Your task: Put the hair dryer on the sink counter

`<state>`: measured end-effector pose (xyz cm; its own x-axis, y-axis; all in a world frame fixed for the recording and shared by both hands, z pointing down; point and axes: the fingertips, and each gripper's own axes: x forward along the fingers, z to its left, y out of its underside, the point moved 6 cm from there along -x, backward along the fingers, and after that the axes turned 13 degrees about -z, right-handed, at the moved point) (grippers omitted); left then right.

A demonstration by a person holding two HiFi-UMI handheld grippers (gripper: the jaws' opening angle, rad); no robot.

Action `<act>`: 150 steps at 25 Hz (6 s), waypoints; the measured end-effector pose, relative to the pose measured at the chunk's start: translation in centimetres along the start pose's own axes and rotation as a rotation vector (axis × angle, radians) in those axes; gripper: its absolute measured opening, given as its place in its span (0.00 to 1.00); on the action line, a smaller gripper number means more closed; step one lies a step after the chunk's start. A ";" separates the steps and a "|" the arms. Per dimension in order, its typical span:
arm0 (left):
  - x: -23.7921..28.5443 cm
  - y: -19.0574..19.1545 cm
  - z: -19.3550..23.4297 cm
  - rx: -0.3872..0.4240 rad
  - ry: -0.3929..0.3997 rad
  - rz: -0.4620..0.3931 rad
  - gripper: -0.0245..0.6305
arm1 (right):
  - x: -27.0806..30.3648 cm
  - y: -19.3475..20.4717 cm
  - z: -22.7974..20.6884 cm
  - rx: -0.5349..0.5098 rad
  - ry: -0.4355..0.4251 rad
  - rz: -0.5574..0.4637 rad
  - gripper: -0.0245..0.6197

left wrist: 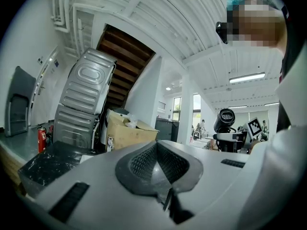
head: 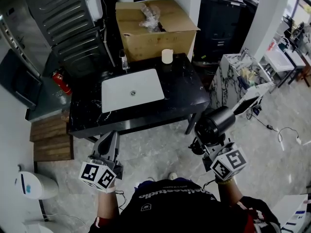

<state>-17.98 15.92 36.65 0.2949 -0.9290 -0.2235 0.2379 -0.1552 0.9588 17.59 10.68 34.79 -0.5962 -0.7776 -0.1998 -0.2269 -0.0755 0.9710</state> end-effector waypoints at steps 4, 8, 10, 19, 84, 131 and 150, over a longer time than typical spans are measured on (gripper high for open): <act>1.4 1.1 -2.0 -0.007 0.002 0.007 0.06 | -0.7 0.4 -2.3 -0.005 -0.010 0.006 0.38; 3.0 2.0 -3.8 -0.005 0.016 0.022 0.06 | -1.2 0.9 -4.5 0.018 0.004 0.011 0.38; 3.6 2.3 -4.1 -0.006 0.019 0.032 0.06 | -1.3 1.3 -5.4 0.039 0.019 0.018 0.38; 8.8 4.8 0.3 -0.110 0.034 0.041 0.06 | 3.1 3.8 -7.4 0.035 0.066 0.081 0.38; 34.7 12.5 12.4 -0.186 0.172 0.177 0.06 | 31.4 30.7 -32.9 -0.004 0.487 0.975 0.43; 31.3 3.2 20.2 -0.005 -0.028 -0.061 0.06 | 42.6 6.7 -6.8 -0.068 -0.366 0.023 0.10; 32.1 3.4 19.3 -0.030 -0.020 -0.052 0.06 | 41.6 7.4 -7.9 -0.069 -0.322 0.068 0.10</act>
<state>-25.60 -20.94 36.17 0.2630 -0.9266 -0.2687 0.2796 -0.1933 0.9404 -2.82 -27.17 34.72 -0.8233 -0.5459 -0.1553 -0.1327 -0.0809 0.9879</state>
